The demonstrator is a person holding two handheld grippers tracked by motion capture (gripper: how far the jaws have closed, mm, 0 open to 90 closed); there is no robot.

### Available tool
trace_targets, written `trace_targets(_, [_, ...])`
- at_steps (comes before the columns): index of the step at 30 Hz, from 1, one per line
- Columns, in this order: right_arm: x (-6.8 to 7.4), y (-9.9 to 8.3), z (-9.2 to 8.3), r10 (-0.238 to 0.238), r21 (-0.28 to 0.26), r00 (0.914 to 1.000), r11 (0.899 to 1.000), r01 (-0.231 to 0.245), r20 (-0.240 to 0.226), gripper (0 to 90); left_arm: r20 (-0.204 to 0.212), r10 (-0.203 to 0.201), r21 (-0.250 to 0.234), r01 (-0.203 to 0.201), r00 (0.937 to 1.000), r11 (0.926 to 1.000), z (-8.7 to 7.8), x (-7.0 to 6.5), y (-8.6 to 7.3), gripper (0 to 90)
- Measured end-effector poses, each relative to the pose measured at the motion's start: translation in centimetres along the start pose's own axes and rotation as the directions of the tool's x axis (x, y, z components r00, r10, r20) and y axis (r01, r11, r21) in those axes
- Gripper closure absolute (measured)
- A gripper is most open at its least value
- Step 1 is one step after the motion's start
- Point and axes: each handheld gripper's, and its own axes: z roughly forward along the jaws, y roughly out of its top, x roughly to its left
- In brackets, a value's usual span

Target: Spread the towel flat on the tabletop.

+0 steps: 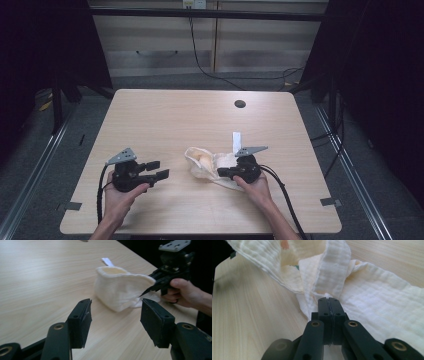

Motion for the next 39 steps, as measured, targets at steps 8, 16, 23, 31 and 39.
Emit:
trace_targets(8, [0.7, 0.3, 0.0, -0.012, -0.026, 0.9993, 1.0, 0.011, -0.036, 89.1, 0.073, 0.013, 0.001, -0.013, 0.9973, 0.9999, 2.2, -1.5, 0.3, 41.0])
trace_targets(16, [1.8, 0.5, 0.4, -0.03, -0.032, 0.9977, 0.999, 0.028, -0.06, 89.1, 0.096, -0.044, 0.009, 0.044, 0.9944, 0.999, 2.8, -1.0, -0.8, 40.7])
trace_targets(23, [2.5, 0.7, 0.9, -0.035, -0.032, 0.9948, 0.999, 0.032, -0.095, 89.1, 0.11, -0.068, 0.012, 0.067, 0.9916, 0.9977, 3.9, -0.6, -0.8, 52.5])
trace_targets(31, [3.2, 0.9, 0.8, -0.066, -0.032, 0.9931, 0.998, 0.063, -0.098, 89.1, 0.13, -0.131, 0.012, 0.131, 0.9828, 0.9913, 4.8, 0.5, -1.2, 59.0])
trace_targets(39, [3.4, 1.0, 0.7, -0.076, -0.036, 0.9923, 0.997, 0.073, -0.098, 89.1, 0.091, -0.095, 0.031, 0.093, 0.9912, 0.9952, 4.7, 0.9, -1.3, 78.1])
